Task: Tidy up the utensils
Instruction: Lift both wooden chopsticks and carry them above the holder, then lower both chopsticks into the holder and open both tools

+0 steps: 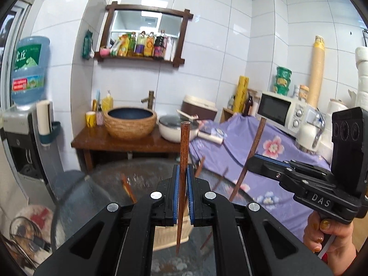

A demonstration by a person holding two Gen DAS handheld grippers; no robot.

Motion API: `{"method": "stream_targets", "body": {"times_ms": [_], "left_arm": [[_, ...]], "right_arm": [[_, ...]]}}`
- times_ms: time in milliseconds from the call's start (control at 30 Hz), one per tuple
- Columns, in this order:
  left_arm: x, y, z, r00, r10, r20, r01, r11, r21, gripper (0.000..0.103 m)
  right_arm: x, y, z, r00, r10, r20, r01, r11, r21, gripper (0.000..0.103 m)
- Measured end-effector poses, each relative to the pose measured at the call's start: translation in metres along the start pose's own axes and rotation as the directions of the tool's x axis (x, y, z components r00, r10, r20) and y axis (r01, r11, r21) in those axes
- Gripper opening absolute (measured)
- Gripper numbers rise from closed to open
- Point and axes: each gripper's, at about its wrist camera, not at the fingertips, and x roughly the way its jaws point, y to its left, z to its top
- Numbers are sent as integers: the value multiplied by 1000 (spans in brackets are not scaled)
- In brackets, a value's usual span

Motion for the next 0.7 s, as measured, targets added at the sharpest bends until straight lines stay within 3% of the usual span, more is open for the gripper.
{"method": "stream_targets", "body": {"times_ms": [167,333,700], "left_arm": [[15,4,32,999,39,27,-39,999,-6,6],[42,6,37,998,64,5,-64,998,-12,6],[71,15,1,992,114,-52,-113,993,18,6]], "right_arm": [[12,-3,34,997,-64,45,65,998,-15,8],[35,-9,46,989,-128,73,130,991,-32,8],[96,-30,-2,982,-186,-3,186,982,-14,8]]}}
